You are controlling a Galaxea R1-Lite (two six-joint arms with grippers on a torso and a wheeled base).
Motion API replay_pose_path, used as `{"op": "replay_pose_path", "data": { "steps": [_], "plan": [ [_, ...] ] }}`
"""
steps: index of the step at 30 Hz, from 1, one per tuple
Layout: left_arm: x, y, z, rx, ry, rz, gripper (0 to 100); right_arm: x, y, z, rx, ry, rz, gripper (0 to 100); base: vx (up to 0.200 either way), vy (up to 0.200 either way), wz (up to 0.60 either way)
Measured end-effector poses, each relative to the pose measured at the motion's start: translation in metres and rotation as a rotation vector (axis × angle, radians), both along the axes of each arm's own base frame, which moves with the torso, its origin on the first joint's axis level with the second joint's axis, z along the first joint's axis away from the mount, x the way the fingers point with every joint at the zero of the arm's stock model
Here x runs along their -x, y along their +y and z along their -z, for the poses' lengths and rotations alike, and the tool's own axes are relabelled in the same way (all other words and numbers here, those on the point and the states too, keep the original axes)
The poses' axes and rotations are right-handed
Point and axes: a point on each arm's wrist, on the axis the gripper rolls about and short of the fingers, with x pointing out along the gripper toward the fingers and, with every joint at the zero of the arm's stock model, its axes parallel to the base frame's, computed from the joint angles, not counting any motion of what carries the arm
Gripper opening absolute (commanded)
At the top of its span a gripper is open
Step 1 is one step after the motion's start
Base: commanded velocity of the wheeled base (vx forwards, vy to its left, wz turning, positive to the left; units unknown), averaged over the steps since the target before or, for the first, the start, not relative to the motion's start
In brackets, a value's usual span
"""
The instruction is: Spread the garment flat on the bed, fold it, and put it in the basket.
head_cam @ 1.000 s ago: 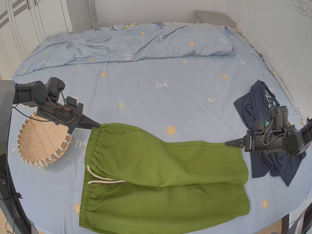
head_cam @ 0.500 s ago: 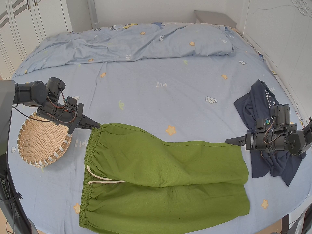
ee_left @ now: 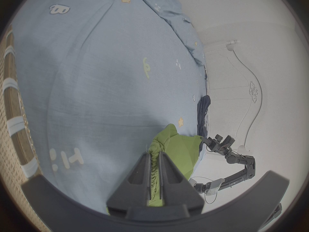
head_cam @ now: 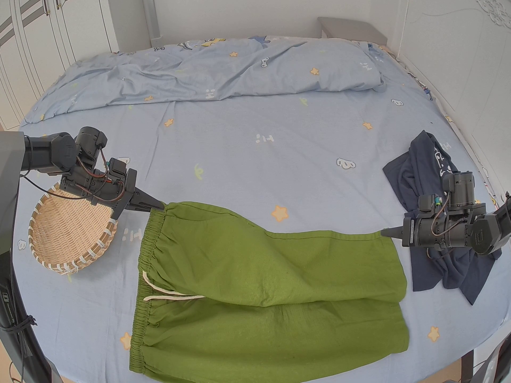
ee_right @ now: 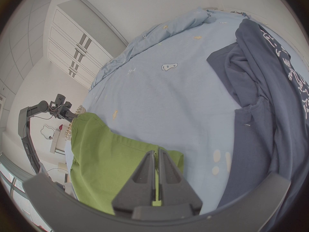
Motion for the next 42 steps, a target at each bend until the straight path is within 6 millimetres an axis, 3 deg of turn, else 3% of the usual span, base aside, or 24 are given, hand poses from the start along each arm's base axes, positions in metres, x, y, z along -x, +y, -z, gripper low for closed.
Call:
{"op": "replay_pose_path", "data": {
  "steps": [14,33,42],
  "plan": [
    [0.000,0.002,-0.002,-0.001,-0.008,-0.004,0,0.002,-0.002,-0.010,-0.003,-0.030,0.012,0,0.000,0.000,0.00],
    [0.010,0.027,-0.032,-0.024,-0.125,-0.071,0,-0.030,0.006,-0.115,-0.001,-0.292,0.043,0,0.000,0.000,0.00],
    [0.010,0.038,-0.040,-0.036,-0.193,-0.099,0,-0.056,0.021,-0.133,-0.002,-0.364,0.038,0,0.000,0.000,0.00]
  ]
}}
